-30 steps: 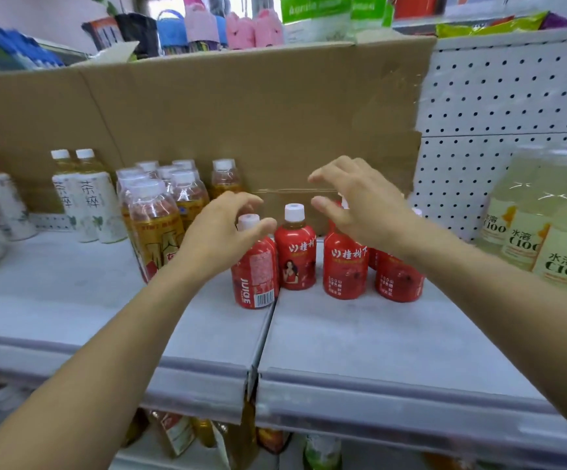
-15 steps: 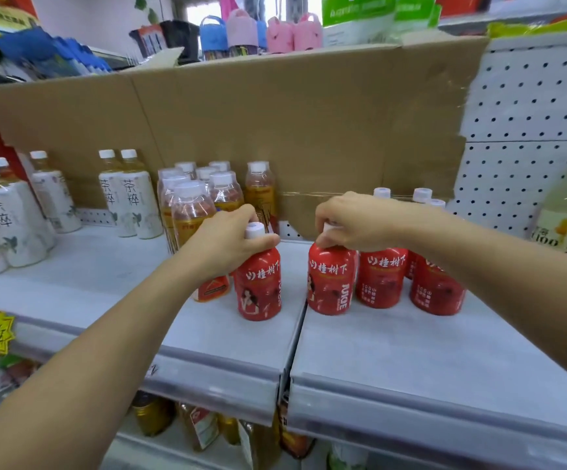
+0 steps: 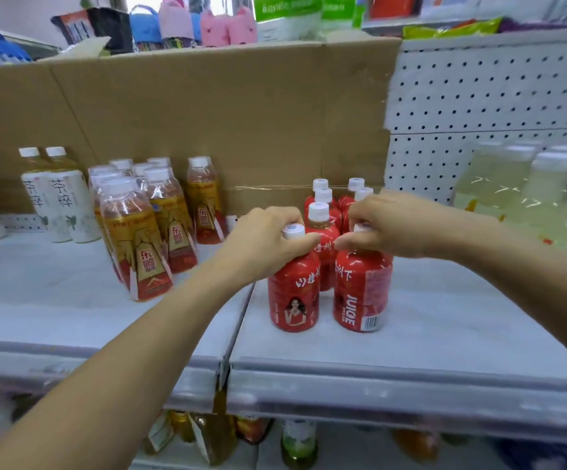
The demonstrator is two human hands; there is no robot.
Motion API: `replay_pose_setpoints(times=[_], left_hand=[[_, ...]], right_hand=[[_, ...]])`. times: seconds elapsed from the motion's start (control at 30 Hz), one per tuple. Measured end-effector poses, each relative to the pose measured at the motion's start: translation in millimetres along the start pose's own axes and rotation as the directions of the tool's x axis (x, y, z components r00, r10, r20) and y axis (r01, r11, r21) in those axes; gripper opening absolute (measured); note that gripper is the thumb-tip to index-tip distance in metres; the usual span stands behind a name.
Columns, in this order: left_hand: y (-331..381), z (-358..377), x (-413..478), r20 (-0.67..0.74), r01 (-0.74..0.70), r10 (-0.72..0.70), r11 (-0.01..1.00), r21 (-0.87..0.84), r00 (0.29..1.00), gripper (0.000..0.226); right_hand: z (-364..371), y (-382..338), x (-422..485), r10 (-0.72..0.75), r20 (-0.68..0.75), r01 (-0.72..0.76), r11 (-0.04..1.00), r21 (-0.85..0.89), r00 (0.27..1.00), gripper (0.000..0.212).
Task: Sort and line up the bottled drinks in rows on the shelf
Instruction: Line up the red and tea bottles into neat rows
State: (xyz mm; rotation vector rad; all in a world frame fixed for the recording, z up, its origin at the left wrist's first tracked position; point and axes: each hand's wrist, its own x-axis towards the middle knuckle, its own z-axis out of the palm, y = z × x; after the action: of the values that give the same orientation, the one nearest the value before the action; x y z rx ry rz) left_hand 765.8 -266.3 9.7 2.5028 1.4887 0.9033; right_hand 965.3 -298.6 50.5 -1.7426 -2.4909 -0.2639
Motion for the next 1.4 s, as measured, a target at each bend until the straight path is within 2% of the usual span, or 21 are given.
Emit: replay_pose_setpoints(times=[0.07, 0.23, 0.37, 0.5, 0.6, 0.73, 0.83, 0.9, 0.97, 1.07, 1.13, 1.2, 1.27, 1.4], left_hand=[[10, 7, 4, 0.008, -0.010, 0.011, 0.998, -0.055, 1.000, 0.033], [25, 16, 9, 0.005, -0.039, 0.039, 0.997, -0.073, 0.999, 0.031], [24, 16, 8, 0.046, -0.028, 0.034, 0.992, -0.127, 0.998, 0.023], [25, 13, 6, 0.068, -0.017, 0.027, 0.988, -0.150, 0.997, 0.020], [27, 12, 5, 0.075, -0.005, 0.016, 0.990, -0.141, 0.997, 0.019], [29, 13, 4, 0.036, 0.032, -0.028, 0.995, -0.094, 0.999, 0.027], [32, 19, 5, -0.104, 0.101, -0.096, 0.994, 0.043, 0.990, 0.042], [33, 21, 5, -0.127, 0.121, -0.105, 0.985, 0.124, 0.986, 0.047], [29, 14, 5, -0.039, 0.100, -0.096, 0.989, 0.110, 0.995, 0.043], [23, 0, 3, 0.178, 0.069, -0.050, 0.993, -0.099, 0.983, 0.030], [20, -4, 3, 0.211, 0.057, -0.016, 0.980, -0.191, 0.977, 0.031], [20, -2, 4, 0.168, 0.042, -0.007, 0.978, -0.206, 0.986, 0.029], [23, 2, 4, 0.110, 0.055, -0.036, 0.984, -0.169, 0.993, 0.030], [31, 10, 4, -0.074, 0.107, -0.108, 0.994, -0.019, 0.991, 0.048]], right_hand=[[1, 10, -6, 0.028, -0.014, -0.029, 1.000, -0.003, 1.000, 0.043], [6, 26, -15, 0.056, -0.036, -0.054, 0.997, 0.057, 0.998, 0.039], [3, 37, -25, -0.026, -0.017, 0.029, 0.963, 0.266, 1.000, 0.010], [3, 45, -30, -0.094, -0.007, 0.089, 0.914, 0.396, 0.996, 0.020], [7, 47, -30, -0.137, -0.017, 0.131, 0.893, 0.430, 0.990, 0.023], [7, 44, -32, -0.170, -0.019, 0.159, 0.873, 0.460, 0.985, 0.029], [6, 42, -33, -0.174, -0.031, 0.168, 0.863, 0.477, 0.984, 0.032], [9, 42, -32, -0.152, -0.047, 0.155, 0.858, 0.489, 0.987, 0.028], [12, 42, -30, -0.086, -0.068, 0.109, 0.870, 0.481, 0.994, 0.017], [16, 41, -28, 0.009, -0.156, 0.054, 0.916, 0.399, 0.988, 0.023], [18, 39, -27, 0.010, -0.187, 0.072, 0.901, 0.428, 0.982, 0.014], [18, 41, -27, -0.019, -0.187, 0.099, 0.899, 0.426, 0.982, 0.008], [19, 43, -26, -0.045, -0.181, 0.122, 0.891, 0.436, 0.982, 0.013], [22, 48, -24, -0.065, -0.178, 0.143, 0.871, 0.469, 0.982, 0.020]])
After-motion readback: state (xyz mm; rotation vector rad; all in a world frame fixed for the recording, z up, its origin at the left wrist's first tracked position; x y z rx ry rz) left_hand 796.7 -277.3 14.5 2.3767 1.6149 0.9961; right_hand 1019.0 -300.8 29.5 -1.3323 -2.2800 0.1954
